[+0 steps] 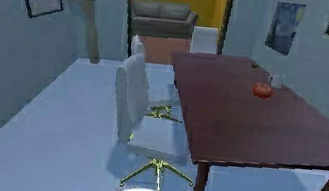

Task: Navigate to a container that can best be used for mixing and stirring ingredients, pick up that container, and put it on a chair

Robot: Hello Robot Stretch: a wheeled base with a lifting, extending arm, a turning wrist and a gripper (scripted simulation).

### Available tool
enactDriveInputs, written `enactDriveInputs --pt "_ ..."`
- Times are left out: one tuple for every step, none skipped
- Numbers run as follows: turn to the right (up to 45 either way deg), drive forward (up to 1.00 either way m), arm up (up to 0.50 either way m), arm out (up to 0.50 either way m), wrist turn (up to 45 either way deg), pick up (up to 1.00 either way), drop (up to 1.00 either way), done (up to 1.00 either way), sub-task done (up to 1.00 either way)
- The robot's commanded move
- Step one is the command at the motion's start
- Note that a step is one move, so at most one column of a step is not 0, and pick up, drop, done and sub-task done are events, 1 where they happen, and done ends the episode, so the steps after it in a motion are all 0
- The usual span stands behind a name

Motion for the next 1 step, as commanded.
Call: enactDriveInputs --pt "-45.0 0.0 0.0 0.0 0.0 0.0 0.0 0.0 0.0"
